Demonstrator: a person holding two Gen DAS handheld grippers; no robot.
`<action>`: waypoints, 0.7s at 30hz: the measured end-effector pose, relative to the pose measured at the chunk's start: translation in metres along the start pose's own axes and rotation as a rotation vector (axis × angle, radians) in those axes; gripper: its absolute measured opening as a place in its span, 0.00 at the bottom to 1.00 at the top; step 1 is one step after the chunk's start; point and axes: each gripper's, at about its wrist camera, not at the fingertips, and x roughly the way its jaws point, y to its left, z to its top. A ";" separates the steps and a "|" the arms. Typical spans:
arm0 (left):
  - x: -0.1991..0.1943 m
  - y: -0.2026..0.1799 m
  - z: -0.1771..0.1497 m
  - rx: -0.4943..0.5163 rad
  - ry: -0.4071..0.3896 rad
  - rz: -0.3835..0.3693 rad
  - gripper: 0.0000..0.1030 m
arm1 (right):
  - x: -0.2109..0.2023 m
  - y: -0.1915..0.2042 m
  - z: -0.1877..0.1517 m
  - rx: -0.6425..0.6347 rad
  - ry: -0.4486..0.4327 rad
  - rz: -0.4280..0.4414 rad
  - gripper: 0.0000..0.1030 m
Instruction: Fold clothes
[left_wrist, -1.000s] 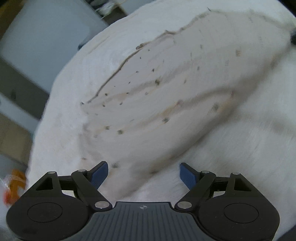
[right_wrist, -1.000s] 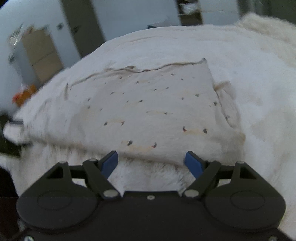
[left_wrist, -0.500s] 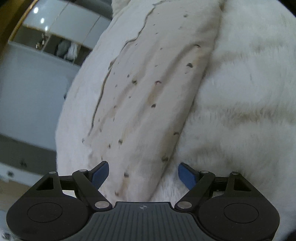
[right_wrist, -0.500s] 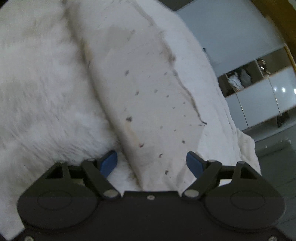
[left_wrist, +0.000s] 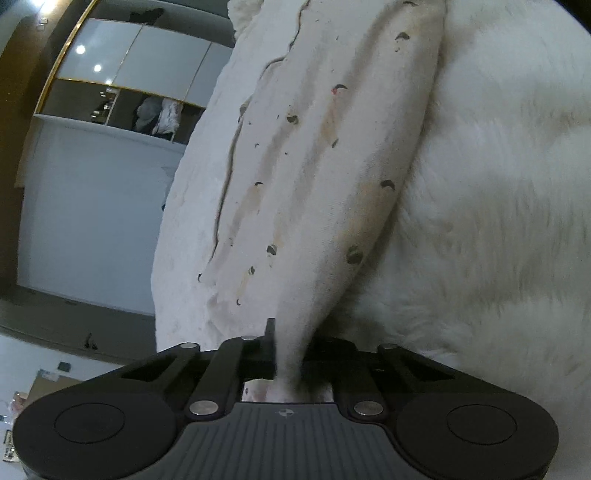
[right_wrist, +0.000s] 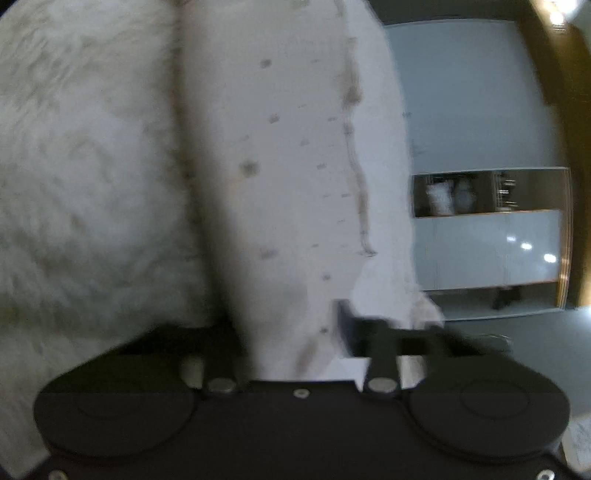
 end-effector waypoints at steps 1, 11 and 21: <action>-0.002 0.004 0.000 -0.005 -0.005 -0.003 0.06 | -0.002 -0.006 -0.001 0.004 -0.009 0.006 0.03; -0.107 0.162 0.014 -0.078 -0.118 -0.085 0.06 | -0.110 -0.150 -0.032 -0.017 -0.187 0.068 0.03; -0.227 0.334 0.035 -0.262 -0.170 -0.521 0.06 | -0.219 -0.351 -0.073 0.109 -0.285 0.587 0.04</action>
